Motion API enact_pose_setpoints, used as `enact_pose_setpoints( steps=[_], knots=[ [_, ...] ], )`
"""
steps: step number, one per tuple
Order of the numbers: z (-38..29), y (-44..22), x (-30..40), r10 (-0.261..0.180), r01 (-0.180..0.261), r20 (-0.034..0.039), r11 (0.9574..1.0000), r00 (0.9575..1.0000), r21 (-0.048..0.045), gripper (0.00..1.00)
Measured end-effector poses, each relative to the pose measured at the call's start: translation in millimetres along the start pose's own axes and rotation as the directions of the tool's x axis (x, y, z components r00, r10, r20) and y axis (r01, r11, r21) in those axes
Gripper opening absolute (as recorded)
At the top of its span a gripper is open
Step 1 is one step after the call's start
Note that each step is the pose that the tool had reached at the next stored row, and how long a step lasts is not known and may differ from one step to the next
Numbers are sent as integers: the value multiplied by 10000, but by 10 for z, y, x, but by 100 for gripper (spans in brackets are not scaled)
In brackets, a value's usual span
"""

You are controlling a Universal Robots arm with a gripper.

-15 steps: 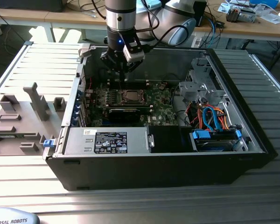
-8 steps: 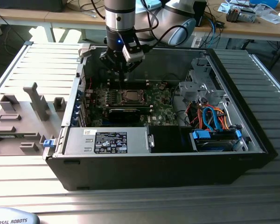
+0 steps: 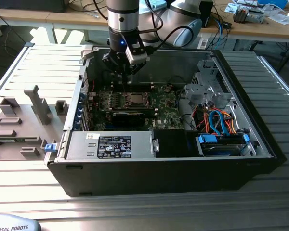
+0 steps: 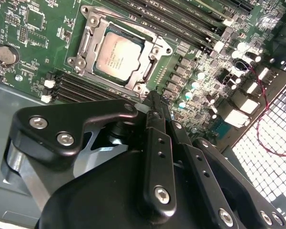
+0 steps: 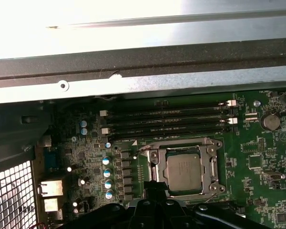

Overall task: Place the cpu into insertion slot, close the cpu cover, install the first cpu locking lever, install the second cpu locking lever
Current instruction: 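Install the first cpu locking lever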

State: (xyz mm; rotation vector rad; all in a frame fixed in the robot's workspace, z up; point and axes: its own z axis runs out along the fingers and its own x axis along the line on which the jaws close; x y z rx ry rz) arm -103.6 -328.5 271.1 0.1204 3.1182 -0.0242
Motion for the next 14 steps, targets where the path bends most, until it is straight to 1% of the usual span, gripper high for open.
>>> enact_pose_setpoints(
  steps=[14],
  knots=[
    [5,-2,29,1,-1,0,10000,10000,0,11]
  ],
)
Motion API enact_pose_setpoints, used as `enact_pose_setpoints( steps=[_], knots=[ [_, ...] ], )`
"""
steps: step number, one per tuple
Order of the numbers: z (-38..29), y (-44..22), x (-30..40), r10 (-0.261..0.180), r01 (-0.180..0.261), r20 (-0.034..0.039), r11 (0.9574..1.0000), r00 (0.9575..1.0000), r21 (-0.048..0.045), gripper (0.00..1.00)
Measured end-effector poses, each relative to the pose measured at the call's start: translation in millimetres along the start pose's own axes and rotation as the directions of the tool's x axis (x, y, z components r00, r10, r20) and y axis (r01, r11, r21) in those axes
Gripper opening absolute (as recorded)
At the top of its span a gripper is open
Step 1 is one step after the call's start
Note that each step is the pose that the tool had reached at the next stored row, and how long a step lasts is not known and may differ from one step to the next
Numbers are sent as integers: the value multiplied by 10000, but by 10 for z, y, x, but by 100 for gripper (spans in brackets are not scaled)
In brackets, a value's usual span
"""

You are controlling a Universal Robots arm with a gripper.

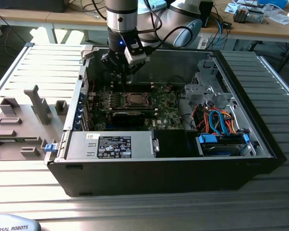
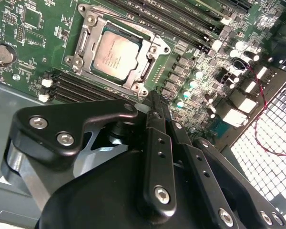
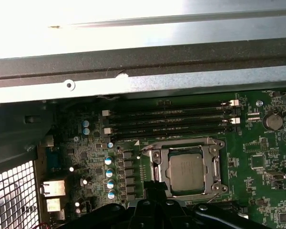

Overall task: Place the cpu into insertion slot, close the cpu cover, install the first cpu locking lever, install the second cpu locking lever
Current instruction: 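Install the first cpu locking lever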

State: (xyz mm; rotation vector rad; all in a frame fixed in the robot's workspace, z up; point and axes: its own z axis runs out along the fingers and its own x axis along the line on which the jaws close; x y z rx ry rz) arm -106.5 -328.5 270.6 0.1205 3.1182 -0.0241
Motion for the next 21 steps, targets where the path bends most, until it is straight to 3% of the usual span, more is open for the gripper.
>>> enact_pose_setpoints(
  steps=[15,21],
  knots=[
    [7,-2,30,0,0,0,10000,10000,-1,11],
    [10,-6,74,0,0,0,10000,10000,0,11]
  ],
)
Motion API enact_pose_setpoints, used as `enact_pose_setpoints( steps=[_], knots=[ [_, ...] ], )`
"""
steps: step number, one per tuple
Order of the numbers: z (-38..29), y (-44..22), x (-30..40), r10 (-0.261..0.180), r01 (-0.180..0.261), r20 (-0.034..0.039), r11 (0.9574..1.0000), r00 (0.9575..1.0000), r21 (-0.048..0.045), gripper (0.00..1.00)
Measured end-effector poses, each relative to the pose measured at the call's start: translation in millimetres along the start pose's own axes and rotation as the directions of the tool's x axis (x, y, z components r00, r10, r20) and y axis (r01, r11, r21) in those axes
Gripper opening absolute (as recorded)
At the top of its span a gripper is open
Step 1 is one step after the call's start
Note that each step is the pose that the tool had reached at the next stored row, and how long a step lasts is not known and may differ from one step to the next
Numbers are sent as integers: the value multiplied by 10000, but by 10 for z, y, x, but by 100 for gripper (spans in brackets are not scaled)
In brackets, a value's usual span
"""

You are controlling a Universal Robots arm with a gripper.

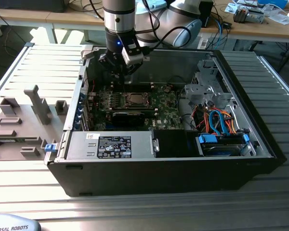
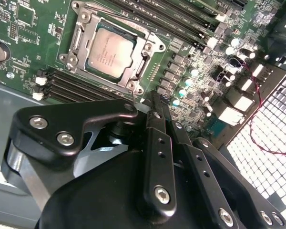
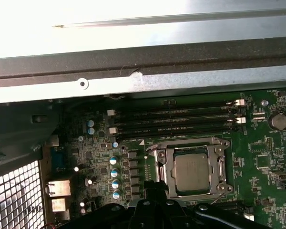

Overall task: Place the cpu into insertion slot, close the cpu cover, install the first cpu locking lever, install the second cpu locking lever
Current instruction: 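Install the first cpu locking lever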

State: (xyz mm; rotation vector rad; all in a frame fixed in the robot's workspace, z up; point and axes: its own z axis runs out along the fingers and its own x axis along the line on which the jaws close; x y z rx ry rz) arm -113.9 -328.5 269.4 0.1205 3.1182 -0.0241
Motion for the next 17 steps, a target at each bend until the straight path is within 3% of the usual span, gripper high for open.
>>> enact_pose_setpoints(
  steps=[17],
  knots=[
    [8,5,152,-104,104,1,9999,9999,-1,11]
  ],
)
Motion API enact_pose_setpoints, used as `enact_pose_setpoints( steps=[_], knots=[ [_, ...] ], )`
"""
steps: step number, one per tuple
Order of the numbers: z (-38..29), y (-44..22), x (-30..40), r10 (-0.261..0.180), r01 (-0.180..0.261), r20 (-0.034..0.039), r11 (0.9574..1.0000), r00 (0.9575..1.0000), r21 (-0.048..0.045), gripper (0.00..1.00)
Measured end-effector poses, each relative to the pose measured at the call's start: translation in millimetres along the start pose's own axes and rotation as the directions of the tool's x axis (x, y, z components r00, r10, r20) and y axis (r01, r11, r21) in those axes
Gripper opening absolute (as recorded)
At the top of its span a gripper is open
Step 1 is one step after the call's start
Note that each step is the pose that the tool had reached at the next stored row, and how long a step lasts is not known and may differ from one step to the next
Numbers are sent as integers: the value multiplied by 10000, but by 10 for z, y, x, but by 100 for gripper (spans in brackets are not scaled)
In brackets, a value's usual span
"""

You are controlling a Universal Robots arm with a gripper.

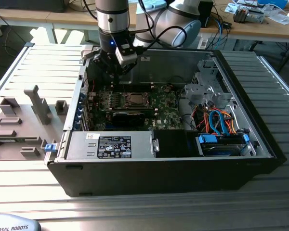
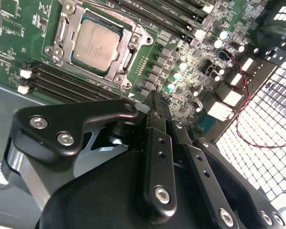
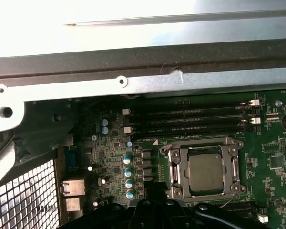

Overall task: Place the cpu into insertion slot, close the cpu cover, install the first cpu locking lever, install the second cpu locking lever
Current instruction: 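Install the first cpu locking lever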

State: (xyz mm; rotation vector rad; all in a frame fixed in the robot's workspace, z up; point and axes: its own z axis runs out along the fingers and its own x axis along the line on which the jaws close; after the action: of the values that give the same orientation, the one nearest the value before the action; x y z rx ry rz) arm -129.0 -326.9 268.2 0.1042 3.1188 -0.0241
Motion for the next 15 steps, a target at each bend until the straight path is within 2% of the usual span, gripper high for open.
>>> enact_pose_setpoints(
  steps=[3,8,15],
  knots=[
    [2,76,11,-169,169,2,9999,9999,-4,11],
    [16,126,18,-747,747,12,9972,9972,-16,11],
    [45,224,25,-777,777,13,9970,9970,-17,11]
  ],
)
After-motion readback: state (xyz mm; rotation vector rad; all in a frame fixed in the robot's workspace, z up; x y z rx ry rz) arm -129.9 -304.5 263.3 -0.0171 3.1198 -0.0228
